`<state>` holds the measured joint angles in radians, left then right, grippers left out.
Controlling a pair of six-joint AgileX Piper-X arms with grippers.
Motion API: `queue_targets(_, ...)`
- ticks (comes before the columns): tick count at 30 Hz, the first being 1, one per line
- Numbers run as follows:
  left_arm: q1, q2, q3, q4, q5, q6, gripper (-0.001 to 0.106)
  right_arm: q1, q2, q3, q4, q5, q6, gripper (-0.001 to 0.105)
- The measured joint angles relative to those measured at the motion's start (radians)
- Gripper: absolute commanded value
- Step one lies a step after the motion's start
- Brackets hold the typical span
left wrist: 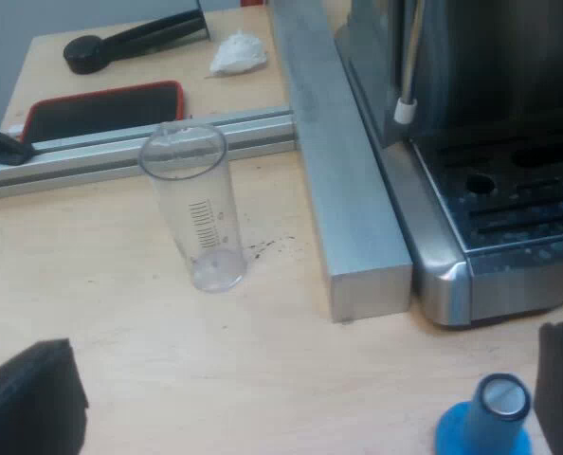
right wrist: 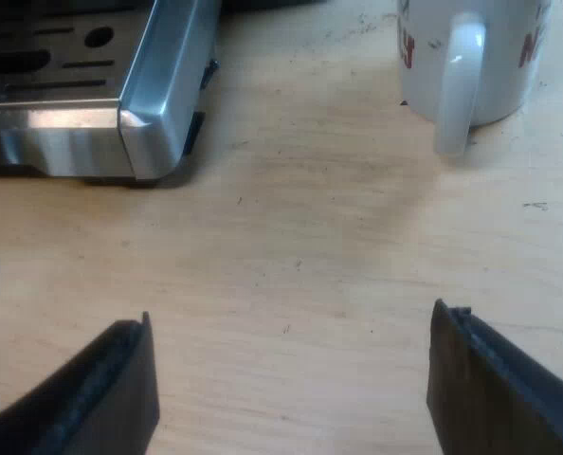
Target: Grind coffee beans and then tamp
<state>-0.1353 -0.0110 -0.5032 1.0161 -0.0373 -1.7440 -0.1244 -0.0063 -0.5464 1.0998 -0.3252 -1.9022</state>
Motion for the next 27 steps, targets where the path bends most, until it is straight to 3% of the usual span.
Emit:
queue_targets(7, 0.000, 0.000, 0.011, -0.019, 0.052, 0.026, 0.098, 0.000, 0.000, 0.000, -0.004, -0.002, 0.000, 0.062)
queue_targets(15, 0.000, 0.000, 0.015, -0.032, 0.059, 0.025, 0.098, 0.000, 0.000, 0.000, -0.004, -0.002, 0.000, 0.062)
queue_targets(17, 0.000, 0.000, 0.015, -0.032, 0.059, 0.025, 0.095, 0.000, 0.000, 0.000, -0.004, -0.002, 0.000, 0.062)
queue_targets(19, 0.000, 0.000, 0.015, -0.032, 0.059, 0.026, 0.074, 0.000, 0.000, 0.000, -0.004, -0.002, 0.000, 0.062)
queue_targets(22, 0.000, 0.000, 0.015, -0.035, 0.055, 0.027, 0.057, 0.000, 0.000, 0.000, -0.004, -0.002, 0.000, 0.062)
queue_targets(27, 0.000, 0.000, 0.015, -0.034, 0.044, 0.027, 0.057, 0.000, 0.000, 0.000, -0.004, -0.002, 0.000, 0.062)
